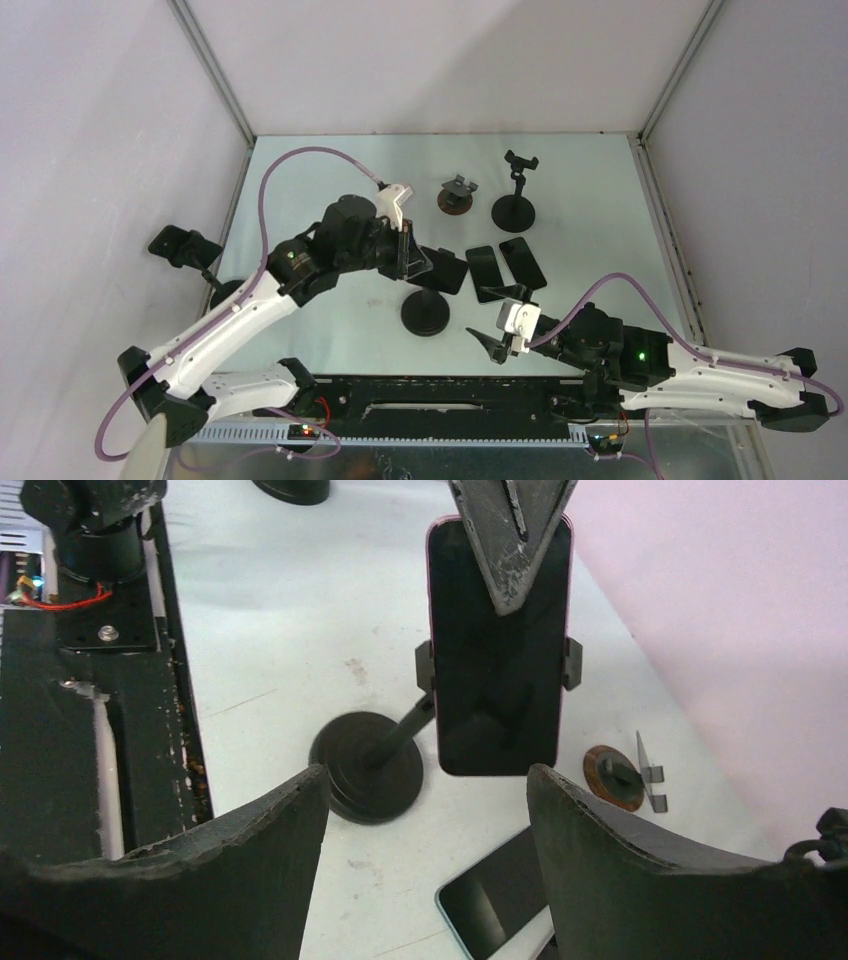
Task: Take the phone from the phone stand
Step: Move the phone stand with the phone to the center of the board, then remove the phone from the phone stand.
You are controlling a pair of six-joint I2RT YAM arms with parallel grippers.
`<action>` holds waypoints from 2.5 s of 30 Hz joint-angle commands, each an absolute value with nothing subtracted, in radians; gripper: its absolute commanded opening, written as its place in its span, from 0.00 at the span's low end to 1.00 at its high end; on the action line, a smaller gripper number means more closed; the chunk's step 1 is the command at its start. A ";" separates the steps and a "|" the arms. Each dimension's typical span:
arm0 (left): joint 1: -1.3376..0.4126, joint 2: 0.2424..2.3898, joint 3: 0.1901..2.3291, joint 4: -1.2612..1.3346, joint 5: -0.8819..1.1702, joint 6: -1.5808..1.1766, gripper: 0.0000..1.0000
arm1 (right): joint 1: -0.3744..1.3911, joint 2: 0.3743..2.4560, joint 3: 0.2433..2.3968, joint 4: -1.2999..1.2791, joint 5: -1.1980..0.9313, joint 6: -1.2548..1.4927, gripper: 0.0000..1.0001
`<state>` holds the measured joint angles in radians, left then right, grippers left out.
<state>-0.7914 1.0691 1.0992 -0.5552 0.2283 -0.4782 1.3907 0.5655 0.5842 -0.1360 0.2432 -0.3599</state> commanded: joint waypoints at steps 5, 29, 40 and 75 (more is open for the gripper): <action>-0.851 1.204 1.390 -0.966 0.053 -0.336 0.00 | 1.396 0.563 0.585 -0.097 0.327 -0.345 0.74; -0.867 1.118 1.271 -0.868 0.062 -0.429 0.25 | 1.387 0.801 0.582 0.325 0.281 -0.584 0.79; -0.841 0.937 1.113 -0.818 0.003 -0.476 0.59 | 1.355 0.833 0.631 0.236 0.163 -0.539 0.78; -0.824 0.522 1.147 -0.801 -0.353 -0.502 1.00 | 1.196 1.226 1.013 0.005 -0.092 -0.527 0.92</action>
<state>-0.8295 0.5247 1.1538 -0.7967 -0.3092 -0.4908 1.1973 1.2076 0.9482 -0.0044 -0.0391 -0.5312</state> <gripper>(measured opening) 0.995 0.916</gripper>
